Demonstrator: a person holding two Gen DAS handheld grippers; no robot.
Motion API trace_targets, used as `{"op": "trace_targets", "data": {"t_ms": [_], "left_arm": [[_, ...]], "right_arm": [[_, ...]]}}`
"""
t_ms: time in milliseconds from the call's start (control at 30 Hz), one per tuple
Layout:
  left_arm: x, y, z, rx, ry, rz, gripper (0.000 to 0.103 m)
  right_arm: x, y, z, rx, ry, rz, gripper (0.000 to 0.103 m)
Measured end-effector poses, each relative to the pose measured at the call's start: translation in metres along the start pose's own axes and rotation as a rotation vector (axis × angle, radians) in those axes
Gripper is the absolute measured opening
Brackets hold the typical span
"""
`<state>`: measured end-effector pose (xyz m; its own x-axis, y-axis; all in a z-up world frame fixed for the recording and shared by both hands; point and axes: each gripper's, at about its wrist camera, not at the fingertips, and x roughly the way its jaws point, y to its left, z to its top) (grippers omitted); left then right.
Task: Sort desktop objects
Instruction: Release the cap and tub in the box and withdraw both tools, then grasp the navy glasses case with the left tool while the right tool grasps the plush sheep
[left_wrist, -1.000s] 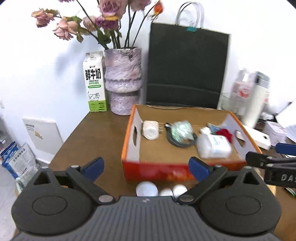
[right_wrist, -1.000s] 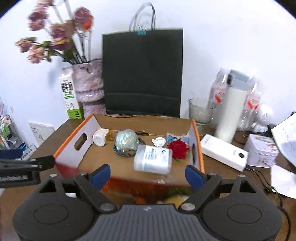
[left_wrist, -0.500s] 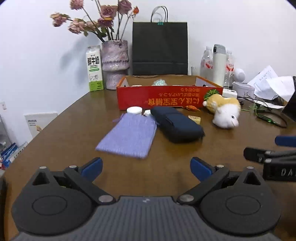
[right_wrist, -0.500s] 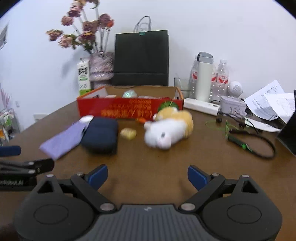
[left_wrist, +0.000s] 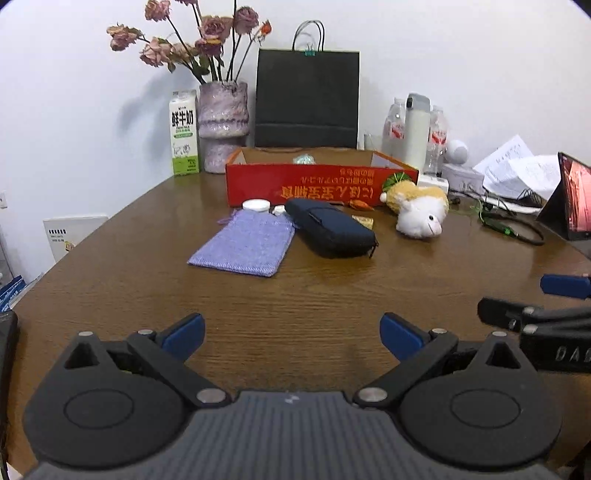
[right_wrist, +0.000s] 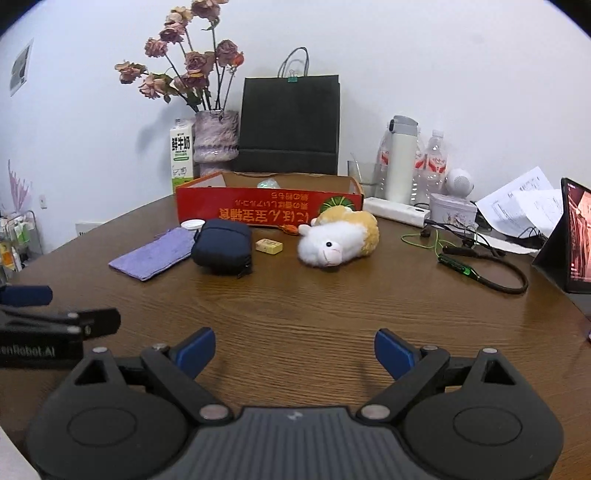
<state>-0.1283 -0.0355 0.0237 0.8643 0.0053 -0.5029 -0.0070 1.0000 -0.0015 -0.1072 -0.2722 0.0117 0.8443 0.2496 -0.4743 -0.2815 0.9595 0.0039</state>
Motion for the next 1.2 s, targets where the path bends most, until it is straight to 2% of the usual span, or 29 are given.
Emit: {"op": "trace_targets", "data": {"t_ms": [100,233,367,533,633,700,800,900,933,1033,1067,1133,1167,1200], "left_arm": [[0.002,0.001,0.003,-0.001,0.028,0.005,0.103],[0.001,0.005,0.006,-0.017,0.015,0.013,0.103],[0.024,0.004,0.021,-0.016,0.017,0.003,0.103],[0.076,-0.006,0.064,-0.007,0.009,-0.059,0.103],[0.125,-0.016,0.093,0.012,0.081,-0.103,0.103],[0.154,-0.022,0.109,0.028,0.122,-0.099,0.103],[0.182,-0.028,0.12,0.052,0.133,-0.082,0.103],[0.207,-0.025,0.123,0.04,0.171,-0.079,0.102],[0.212,-0.022,0.122,0.029,0.194,-0.089,0.102],[0.212,-0.021,0.118,0.033,0.218,-0.137,0.102],[0.212,-0.025,0.116,0.063,0.216,-0.134,0.103],[0.213,-0.034,0.113,0.143,0.209,-0.11,0.102],[0.216,-0.038,0.111,0.175,0.207,-0.101,0.098],[0.217,-0.04,0.11,0.192,0.205,-0.095,0.089]], "right_arm": [[-0.003,-0.006,0.005,0.01,-0.002,-0.005,0.092],[-0.003,-0.016,0.008,0.033,-0.001,-0.001,0.092],[0.019,-0.029,0.023,0.085,0.027,0.02,0.092],[0.071,-0.044,0.063,0.096,0.014,-0.004,0.093],[0.11,-0.054,0.095,0.066,0.004,-0.016,0.093],[0.137,-0.059,0.116,0.051,0.008,-0.003,0.093],[0.183,-0.063,0.141,-0.011,0.046,0.041,0.093],[0.229,-0.06,0.153,-0.086,0.142,0.055,0.091],[0.241,-0.058,0.154,-0.115,0.17,0.06,0.089],[0.268,-0.053,0.152,-0.174,0.245,0.032,0.075],[0.272,-0.052,0.149,-0.194,0.255,0.008,0.065],[0.273,-0.052,0.145,-0.196,0.258,-0.004,0.06],[0.271,-0.054,0.146,-0.179,0.252,-0.003,0.054],[0.267,-0.057,0.146,-0.157,0.245,-0.002,0.048]]}}
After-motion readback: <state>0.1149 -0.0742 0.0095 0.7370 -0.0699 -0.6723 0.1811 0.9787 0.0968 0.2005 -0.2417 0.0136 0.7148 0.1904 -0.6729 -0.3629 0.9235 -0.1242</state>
